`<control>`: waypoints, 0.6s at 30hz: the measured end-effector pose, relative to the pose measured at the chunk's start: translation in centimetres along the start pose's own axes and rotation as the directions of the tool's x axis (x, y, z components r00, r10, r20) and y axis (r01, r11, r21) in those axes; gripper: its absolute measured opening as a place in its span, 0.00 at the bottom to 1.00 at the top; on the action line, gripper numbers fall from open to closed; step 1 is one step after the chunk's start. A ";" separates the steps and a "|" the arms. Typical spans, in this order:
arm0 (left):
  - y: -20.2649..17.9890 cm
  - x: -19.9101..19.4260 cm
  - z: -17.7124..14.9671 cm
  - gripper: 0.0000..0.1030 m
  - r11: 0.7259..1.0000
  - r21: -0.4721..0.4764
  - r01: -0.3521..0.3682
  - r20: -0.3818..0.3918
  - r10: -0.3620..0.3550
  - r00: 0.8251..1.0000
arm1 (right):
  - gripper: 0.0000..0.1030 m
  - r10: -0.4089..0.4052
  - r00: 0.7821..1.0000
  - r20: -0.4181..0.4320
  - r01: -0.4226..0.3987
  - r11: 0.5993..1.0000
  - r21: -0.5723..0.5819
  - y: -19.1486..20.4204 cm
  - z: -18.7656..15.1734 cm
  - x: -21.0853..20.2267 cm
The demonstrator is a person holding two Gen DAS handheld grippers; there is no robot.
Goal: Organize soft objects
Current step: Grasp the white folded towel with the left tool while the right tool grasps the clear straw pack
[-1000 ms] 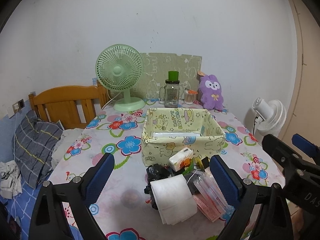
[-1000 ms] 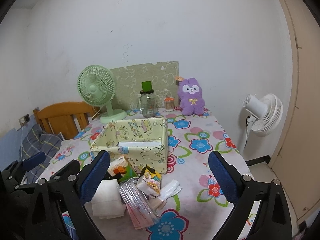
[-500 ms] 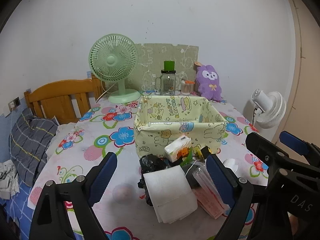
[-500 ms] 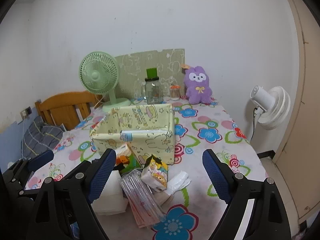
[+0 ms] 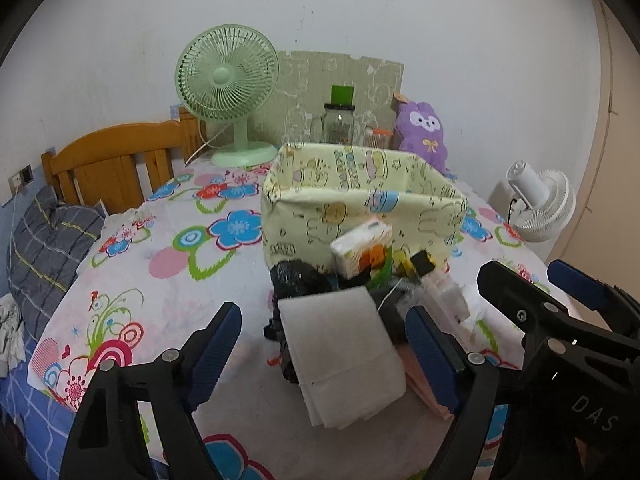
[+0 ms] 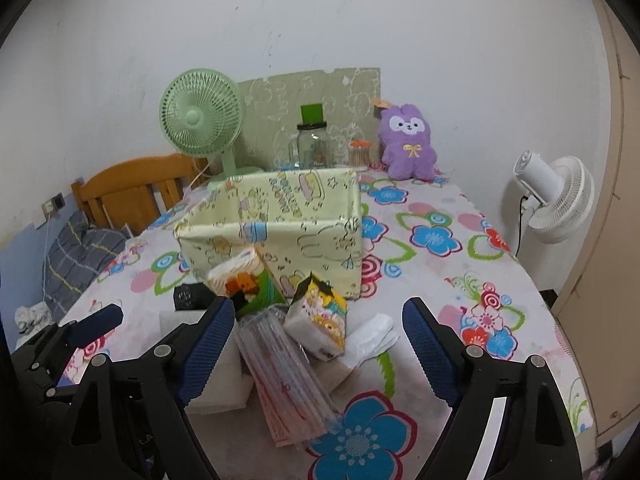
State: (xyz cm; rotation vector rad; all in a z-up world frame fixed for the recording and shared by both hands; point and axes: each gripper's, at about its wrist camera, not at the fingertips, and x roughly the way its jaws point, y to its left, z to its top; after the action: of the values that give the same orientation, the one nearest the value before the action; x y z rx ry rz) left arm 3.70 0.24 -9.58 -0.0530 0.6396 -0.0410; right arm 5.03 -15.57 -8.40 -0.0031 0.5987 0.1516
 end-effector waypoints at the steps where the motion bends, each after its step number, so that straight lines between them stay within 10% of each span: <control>1: 0.0 0.1 -0.2 0.82 1.000 0.001 -0.003 -0.003 0.003 1.000 | 0.85 0.000 1.000 -0.004 0.000 1.000 -0.005 0.1 -0.2 0.1; 18: 0.0 1.7 -1.8 0.81 1.000 0.020 -0.005 -0.061 0.007 0.998 | 0.68 0.067 0.990 -0.124 -0.072 0.997 -0.034 1.7 -1.7 3.1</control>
State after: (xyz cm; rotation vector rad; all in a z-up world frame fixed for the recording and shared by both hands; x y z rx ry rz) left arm 3.95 0.05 -12.02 -0.0311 0.7004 -0.0433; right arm 6.33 -13.48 -11.48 -0.0295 0.7192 0.2318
